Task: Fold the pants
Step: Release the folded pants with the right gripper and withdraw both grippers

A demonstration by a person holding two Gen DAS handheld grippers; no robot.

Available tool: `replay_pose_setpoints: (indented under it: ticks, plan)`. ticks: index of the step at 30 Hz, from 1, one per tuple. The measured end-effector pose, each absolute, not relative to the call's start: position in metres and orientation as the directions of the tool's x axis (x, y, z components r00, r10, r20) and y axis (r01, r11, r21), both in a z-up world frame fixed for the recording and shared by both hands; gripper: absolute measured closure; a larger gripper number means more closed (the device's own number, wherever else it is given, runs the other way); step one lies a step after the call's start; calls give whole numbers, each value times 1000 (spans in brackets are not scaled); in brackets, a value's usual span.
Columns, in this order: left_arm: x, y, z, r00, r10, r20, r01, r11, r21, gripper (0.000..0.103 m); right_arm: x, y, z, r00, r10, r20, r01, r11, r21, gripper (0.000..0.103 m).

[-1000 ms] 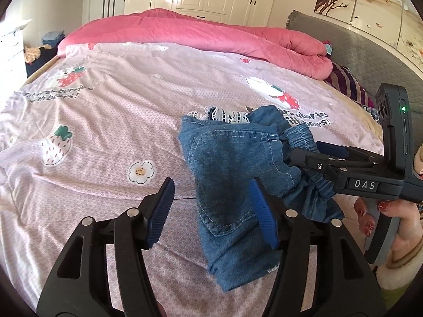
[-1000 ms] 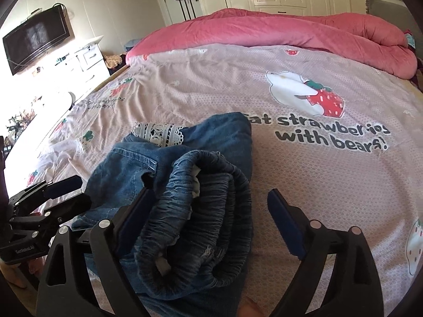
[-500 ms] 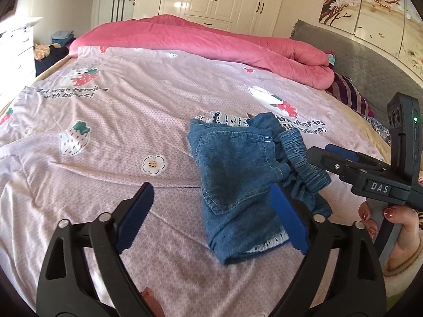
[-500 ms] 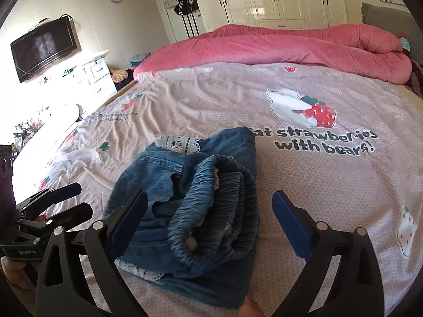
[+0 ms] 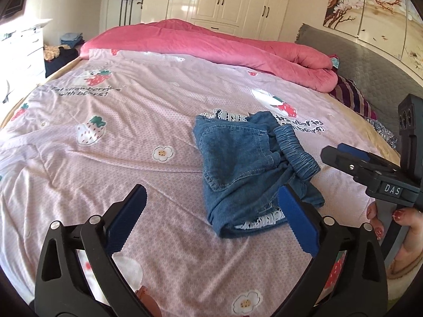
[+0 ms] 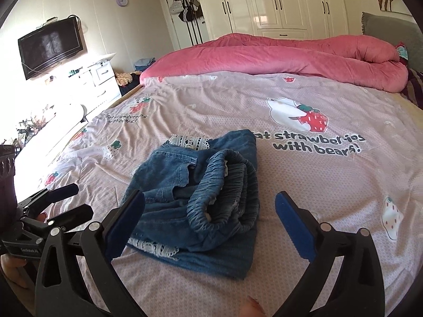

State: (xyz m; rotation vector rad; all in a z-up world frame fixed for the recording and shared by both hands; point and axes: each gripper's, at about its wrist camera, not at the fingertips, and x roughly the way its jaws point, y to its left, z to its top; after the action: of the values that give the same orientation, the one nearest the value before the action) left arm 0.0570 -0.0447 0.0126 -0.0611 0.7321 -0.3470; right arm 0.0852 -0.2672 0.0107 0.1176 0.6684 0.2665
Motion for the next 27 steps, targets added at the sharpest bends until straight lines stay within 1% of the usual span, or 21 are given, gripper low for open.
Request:
replay_pose_setpoints:
  ticks: [21,27]
  plan:
    - [6,-44,28,722,-285,-631,260,956,-134,9,26,-275,30,779,263,-569,-184,964,194,5]
    - [-11,-45,21,722,-266,-639,239,962,-130,9,4,-284,23,781,269,-564,-154,957,244,5]
